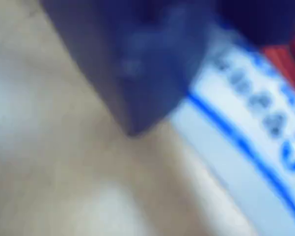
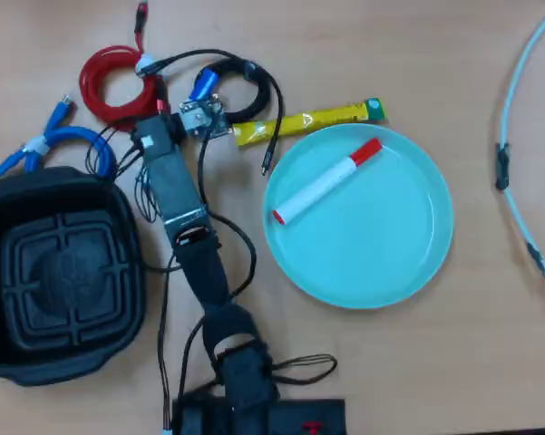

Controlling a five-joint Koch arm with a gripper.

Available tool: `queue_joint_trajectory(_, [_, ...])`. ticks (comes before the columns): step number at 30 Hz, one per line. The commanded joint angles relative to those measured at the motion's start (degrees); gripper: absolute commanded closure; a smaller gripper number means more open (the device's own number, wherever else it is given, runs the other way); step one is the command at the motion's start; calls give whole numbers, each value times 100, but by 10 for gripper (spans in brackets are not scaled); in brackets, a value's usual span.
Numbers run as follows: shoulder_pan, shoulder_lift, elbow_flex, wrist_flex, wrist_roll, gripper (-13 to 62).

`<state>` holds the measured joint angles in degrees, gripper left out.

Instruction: Pick up the blue pen and put it in the black bowl

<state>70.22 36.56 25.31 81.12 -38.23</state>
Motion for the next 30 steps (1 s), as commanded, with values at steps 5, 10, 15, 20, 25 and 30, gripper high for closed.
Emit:
queue_joint_trajectory(5, [18,1257,-624,211,26,561])
queue_joint_trajectory(10, [123,1679,-633,202,-18,561])
queue_joint_trajectory(15, [149,2241,-615,220,-18,561])
queue_joint_trajectory(20, [70,2813,-562,352,26,562])
queue_joint_trajectory(25, [-378,3340,-545,1020,290,561])
queue_joint_trajectory(30, [-1011,3788,-519,1512,1292,561])
